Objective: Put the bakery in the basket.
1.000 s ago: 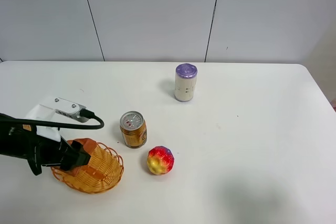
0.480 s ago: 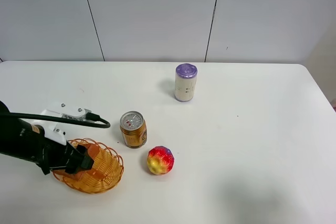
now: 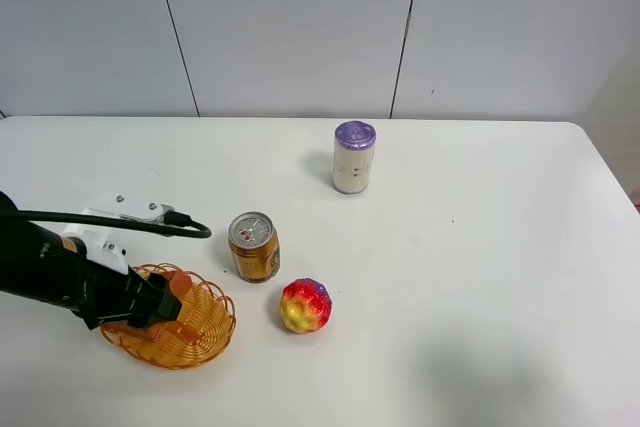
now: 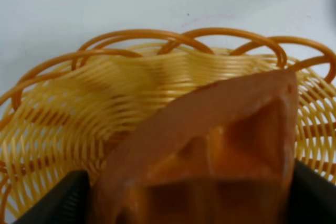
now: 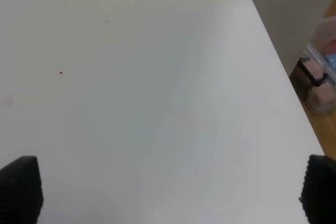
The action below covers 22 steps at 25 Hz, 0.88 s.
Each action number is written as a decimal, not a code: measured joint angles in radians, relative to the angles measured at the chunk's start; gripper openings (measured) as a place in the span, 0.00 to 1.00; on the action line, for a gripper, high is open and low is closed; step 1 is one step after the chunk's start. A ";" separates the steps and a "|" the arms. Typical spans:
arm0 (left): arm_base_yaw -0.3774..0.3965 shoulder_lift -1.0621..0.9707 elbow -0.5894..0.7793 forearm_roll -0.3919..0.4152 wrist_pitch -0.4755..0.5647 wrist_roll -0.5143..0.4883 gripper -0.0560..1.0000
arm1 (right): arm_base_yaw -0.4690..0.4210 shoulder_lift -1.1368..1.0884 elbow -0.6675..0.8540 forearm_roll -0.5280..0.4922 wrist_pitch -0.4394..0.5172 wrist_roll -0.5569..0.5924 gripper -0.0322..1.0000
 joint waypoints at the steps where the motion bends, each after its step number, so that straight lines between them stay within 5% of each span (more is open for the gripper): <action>1: 0.000 0.000 0.000 -0.001 0.000 0.010 0.69 | 0.000 0.000 0.000 0.000 0.000 0.000 0.99; 7: 0.000 0.000 0.000 -0.012 -0.028 0.025 0.93 | 0.000 0.000 0.000 0.000 0.000 0.000 0.99; 16: 0.005 -0.104 -0.003 -0.007 -0.145 0.029 0.95 | 0.000 0.000 0.000 0.000 0.000 0.000 0.99; 22: 0.094 -0.224 -0.096 0.112 -0.146 0.032 0.95 | 0.000 0.000 0.000 0.000 0.000 0.000 0.99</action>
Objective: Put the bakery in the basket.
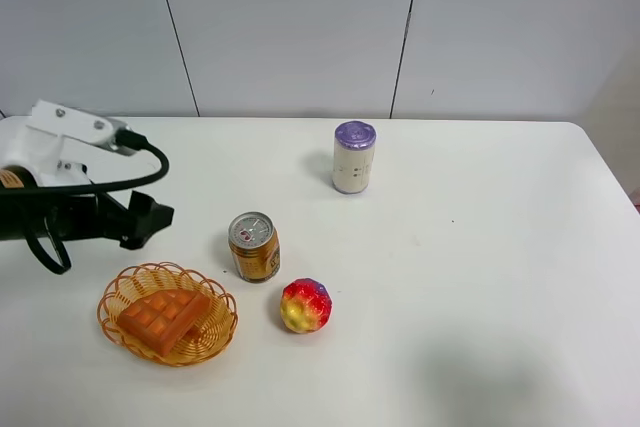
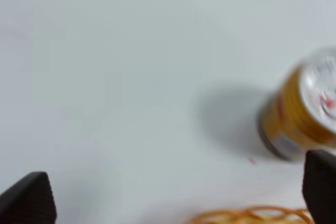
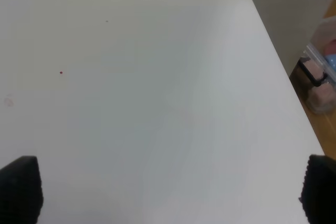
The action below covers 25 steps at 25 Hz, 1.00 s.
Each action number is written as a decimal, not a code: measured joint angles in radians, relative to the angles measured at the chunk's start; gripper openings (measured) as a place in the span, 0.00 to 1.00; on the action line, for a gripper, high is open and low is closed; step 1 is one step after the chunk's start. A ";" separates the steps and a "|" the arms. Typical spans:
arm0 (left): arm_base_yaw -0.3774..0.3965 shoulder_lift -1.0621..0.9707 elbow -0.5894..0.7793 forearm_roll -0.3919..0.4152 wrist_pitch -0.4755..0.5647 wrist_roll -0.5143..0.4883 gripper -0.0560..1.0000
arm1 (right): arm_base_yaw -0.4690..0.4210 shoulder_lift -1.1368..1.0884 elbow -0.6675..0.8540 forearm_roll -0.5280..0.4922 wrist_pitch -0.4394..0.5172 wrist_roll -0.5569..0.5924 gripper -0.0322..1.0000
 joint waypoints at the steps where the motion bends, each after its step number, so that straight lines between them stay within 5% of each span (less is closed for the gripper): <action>1: 0.020 -0.005 -0.024 0.022 0.035 0.000 0.95 | 0.000 0.000 0.000 0.000 0.000 0.000 0.99; 6: 0.128 -0.026 -0.211 0.163 0.266 0.000 0.95 | 0.000 0.000 0.000 0.000 0.000 0.000 0.99; 10: 0.207 -0.129 -0.302 0.214 0.343 0.000 0.95 | 0.000 0.000 0.000 0.000 0.000 0.000 0.99; 17: 0.281 -0.433 -0.312 0.226 0.552 -0.019 0.95 | 0.000 0.000 0.000 0.000 0.000 0.000 0.99; 25: 0.284 -0.820 -0.198 0.270 0.829 -0.216 0.95 | 0.000 0.000 0.000 0.000 0.000 0.000 0.99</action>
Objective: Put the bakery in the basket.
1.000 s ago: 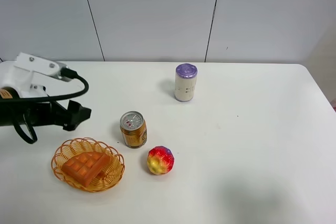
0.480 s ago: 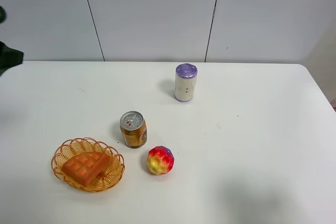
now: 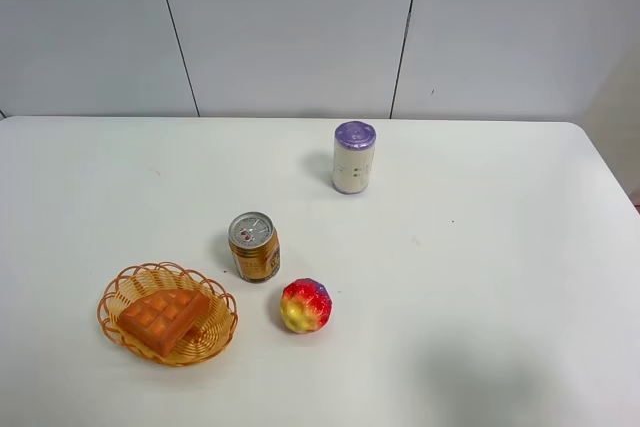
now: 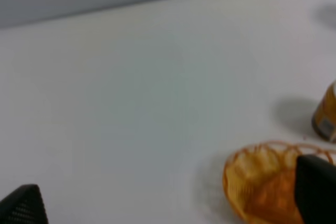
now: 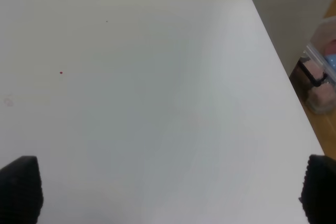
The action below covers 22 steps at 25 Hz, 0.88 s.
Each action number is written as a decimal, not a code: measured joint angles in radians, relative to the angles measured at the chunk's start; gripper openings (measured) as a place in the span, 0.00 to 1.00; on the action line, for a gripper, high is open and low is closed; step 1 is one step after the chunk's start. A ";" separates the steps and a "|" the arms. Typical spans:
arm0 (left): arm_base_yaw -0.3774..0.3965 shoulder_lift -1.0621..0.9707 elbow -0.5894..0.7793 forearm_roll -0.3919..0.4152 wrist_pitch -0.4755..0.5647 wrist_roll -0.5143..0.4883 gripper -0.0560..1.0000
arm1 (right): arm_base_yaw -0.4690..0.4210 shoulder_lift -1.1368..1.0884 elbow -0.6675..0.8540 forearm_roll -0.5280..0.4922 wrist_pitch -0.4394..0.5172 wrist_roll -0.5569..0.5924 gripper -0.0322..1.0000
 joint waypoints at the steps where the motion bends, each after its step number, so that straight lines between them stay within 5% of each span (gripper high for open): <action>1: 0.000 -0.047 0.022 0.013 0.030 -0.018 0.95 | 0.000 0.000 0.000 0.000 0.000 0.000 0.99; 9: 0.000 -0.339 0.197 0.043 0.058 -0.054 0.95 | 0.000 0.000 0.000 0.000 0.000 0.000 0.99; 22: 0.000 -0.354 0.246 0.033 0.032 -0.057 0.95 | 0.000 0.000 0.000 0.000 0.000 -0.001 0.99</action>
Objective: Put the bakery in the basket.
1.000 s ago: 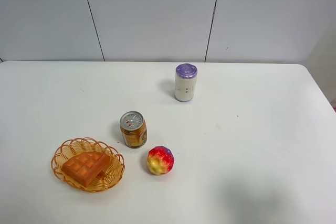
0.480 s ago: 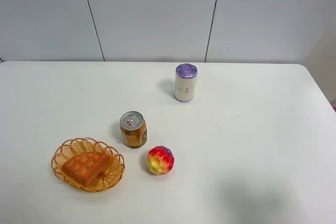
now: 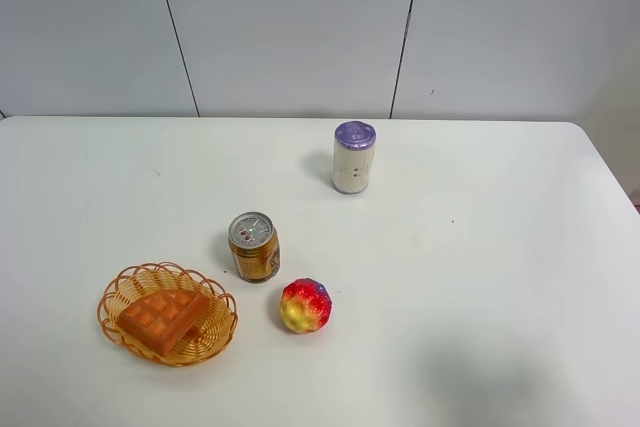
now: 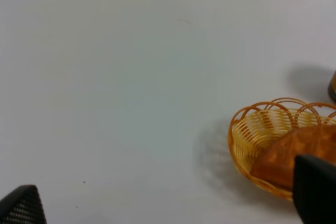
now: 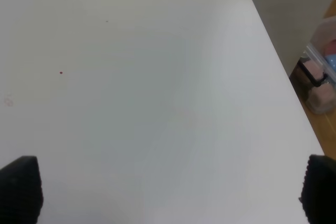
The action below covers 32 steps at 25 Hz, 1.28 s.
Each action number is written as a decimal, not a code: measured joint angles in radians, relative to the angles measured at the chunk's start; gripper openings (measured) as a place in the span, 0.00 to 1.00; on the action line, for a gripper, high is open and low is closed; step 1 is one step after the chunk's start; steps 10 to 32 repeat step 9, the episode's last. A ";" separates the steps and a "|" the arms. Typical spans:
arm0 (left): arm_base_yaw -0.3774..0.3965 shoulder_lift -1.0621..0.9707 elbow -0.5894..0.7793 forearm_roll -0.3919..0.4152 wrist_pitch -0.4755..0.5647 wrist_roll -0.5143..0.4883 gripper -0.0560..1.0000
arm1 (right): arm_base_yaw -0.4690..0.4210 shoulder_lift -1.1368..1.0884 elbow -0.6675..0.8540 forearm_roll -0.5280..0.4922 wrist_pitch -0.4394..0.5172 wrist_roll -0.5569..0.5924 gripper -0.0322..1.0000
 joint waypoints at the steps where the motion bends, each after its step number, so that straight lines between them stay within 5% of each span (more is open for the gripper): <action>1: 0.000 0.000 0.000 0.000 0.000 0.000 0.95 | 0.000 0.000 0.000 0.000 0.000 0.000 0.99; 32: 0.000 0.000 0.000 0.014 0.000 -0.026 0.95 | 0.000 0.000 0.000 0.000 0.000 0.000 0.99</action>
